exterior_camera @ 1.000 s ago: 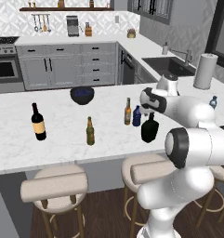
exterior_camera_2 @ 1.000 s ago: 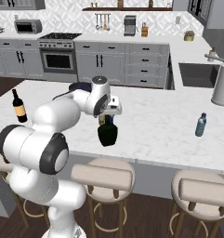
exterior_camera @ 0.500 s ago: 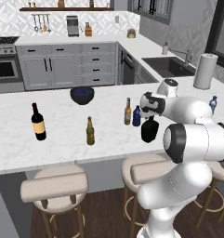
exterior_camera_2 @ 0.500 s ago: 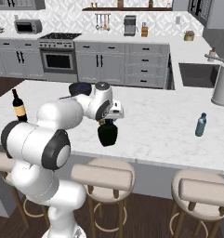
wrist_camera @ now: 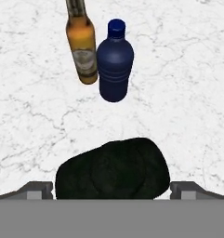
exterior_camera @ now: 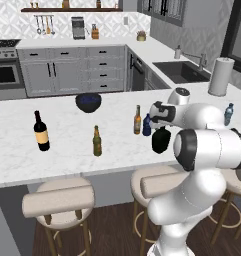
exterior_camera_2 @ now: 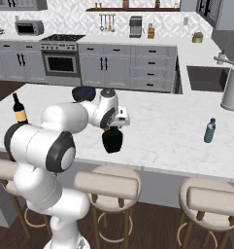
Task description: Move the plastic bottles in the middle to the plastics group, and the glass bottles in the middle to the glass group.
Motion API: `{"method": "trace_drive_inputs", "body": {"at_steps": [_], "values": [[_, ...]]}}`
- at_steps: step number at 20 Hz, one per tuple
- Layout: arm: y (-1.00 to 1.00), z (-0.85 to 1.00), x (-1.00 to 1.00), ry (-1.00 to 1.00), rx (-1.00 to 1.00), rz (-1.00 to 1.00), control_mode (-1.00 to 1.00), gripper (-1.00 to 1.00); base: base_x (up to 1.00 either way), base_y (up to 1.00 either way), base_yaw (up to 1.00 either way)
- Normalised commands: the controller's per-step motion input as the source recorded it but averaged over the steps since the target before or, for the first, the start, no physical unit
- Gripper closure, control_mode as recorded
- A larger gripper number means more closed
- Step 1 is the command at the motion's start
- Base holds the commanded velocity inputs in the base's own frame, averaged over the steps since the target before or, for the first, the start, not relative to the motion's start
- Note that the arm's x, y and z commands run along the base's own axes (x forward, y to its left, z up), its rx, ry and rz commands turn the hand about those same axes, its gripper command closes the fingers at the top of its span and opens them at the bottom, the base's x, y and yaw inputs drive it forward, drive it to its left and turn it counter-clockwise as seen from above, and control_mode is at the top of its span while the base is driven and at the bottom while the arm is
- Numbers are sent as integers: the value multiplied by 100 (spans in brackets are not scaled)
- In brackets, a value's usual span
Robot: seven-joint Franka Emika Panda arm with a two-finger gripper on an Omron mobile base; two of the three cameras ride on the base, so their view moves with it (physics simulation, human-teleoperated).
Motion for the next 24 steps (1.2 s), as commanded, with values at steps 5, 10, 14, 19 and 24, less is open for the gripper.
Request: {"method": "trace_drive_inputs", "body": {"at_steps": [5,10,14,19,24], "values": [[0,0,11,-1,0,0,-100,-100,0,0,0],[0,0,12,-1,0,0,-100,-100,0,0,0],[0,0,0,0,0,0,-100,-100,0,0,0],[0,0,0,0,0,0,-100,-100,0,0,0],[0,0,0,0,0,0,-100,100,0,0,0]]}}
